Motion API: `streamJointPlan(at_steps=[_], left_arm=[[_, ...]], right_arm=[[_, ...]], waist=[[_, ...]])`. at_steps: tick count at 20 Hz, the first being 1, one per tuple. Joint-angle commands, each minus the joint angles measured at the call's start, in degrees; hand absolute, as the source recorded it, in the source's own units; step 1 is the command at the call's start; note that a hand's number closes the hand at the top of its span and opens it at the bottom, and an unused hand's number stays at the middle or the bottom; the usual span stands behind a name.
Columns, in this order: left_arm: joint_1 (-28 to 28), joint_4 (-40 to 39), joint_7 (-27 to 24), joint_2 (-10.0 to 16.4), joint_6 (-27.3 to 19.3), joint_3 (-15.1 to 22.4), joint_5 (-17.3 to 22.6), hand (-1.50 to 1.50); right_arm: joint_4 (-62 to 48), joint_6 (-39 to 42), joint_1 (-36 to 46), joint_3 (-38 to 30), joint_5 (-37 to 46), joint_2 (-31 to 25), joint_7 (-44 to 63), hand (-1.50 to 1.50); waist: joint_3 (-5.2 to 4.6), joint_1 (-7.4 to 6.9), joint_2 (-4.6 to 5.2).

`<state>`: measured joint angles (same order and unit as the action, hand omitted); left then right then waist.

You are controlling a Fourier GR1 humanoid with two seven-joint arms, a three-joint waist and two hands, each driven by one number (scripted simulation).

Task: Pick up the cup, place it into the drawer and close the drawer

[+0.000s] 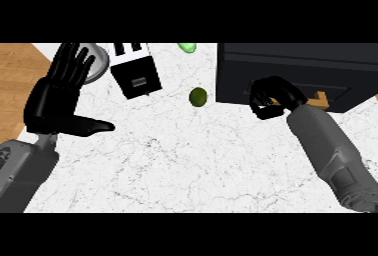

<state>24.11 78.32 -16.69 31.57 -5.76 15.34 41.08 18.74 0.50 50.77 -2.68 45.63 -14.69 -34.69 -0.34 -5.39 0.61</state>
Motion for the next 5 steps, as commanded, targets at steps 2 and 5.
streamJointPlan(at_steps=[2,5], left_arm=[[1.0,-0.5,-0.1,-1.2,0.4,0.3,-0.1,-1.50],[0.2,-0.5,0.2,-1.1,0.7,0.5,-0.2,-1.50]], right_arm=[[-2.7,-2.5,6.7,-4.2,-1.5,-5.4,6.0,1.50],[-3.3,-2.9,5.6,-4.6,-1.9,-5.4,4.6,1.50]], waist=[[0.58,-1.07,2.50],[0.60,-1.39,2.35]])
